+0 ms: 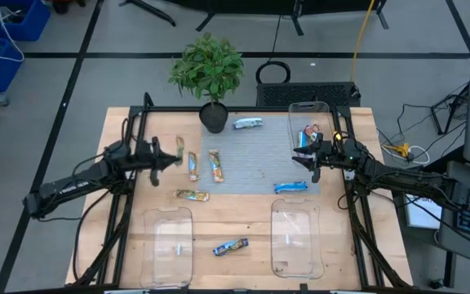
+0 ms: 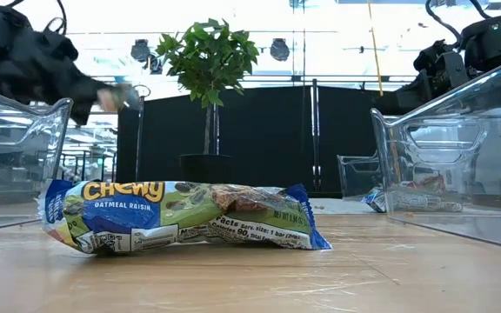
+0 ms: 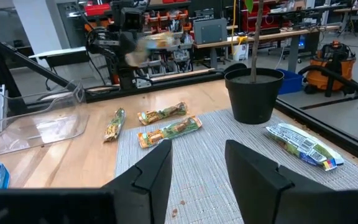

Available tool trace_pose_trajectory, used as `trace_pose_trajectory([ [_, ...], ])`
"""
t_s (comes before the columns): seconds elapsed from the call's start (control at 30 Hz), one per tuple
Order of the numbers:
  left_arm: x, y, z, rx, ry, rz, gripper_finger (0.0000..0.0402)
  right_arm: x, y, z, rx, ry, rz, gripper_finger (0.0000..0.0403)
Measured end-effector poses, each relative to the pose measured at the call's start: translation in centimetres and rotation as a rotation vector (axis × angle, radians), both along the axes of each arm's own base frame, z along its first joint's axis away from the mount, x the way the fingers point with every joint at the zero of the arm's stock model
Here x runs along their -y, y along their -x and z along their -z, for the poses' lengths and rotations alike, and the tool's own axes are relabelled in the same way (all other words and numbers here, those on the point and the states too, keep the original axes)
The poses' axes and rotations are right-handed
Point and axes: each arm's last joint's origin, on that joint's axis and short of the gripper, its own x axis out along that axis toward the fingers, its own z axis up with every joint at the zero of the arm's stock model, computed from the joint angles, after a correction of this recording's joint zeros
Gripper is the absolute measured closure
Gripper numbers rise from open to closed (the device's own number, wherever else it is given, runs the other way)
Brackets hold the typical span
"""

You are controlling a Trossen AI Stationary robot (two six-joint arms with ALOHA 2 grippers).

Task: Pick and place Granola Bars by type
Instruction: Put the yellow granola bar into the bottom left transparent bin

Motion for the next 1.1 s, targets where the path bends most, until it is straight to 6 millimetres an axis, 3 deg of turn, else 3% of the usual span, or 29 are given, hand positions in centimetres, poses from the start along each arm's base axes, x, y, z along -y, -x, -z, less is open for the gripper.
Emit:
trace_pose_trajectory([
  [0.13, 1.4, 0.0, -0.8, 0.065, 0.033, 0.367, 0.0401, 0.0, 0.0, 0.0, 0.000, 0.000, 0.001, 0.0264],
  [0.23, 2.1, 0.0, -1.0, 0.071, 0.036, 0.463, 0.0401, 0.0, 0.0, 0.0, 0.000, 0.000, 0.001, 0.0264],
  [0.47, 2.8, -0.2, -1.8, -0.010, 0.170, 0.454, 0.0401, 0.0, 0.0, 0.0, 0.001, 0.001, 0.004, 0.0264],
  [0.7, 4.6, -0.6, -6.3, -0.205, 0.231, 0.409, 0.0401, 0.0, 0.0, 0.0, 0.001, 0.001, 0.006, 0.0264],
  [0.83, 6.6, -1.9, -8.0, -0.344, 0.218, 0.412, 0.0401, 0.0, 0.0, 0.0, 0.000, 0.000, 0.006, 0.0264],
  [1.1, 13.1, -4.8, -7.2, -0.706, 0.288, 0.333, 0.0401, 0.0, 0.0, 0.2, -0.018, -0.009, 0.006, 0.0264],
])
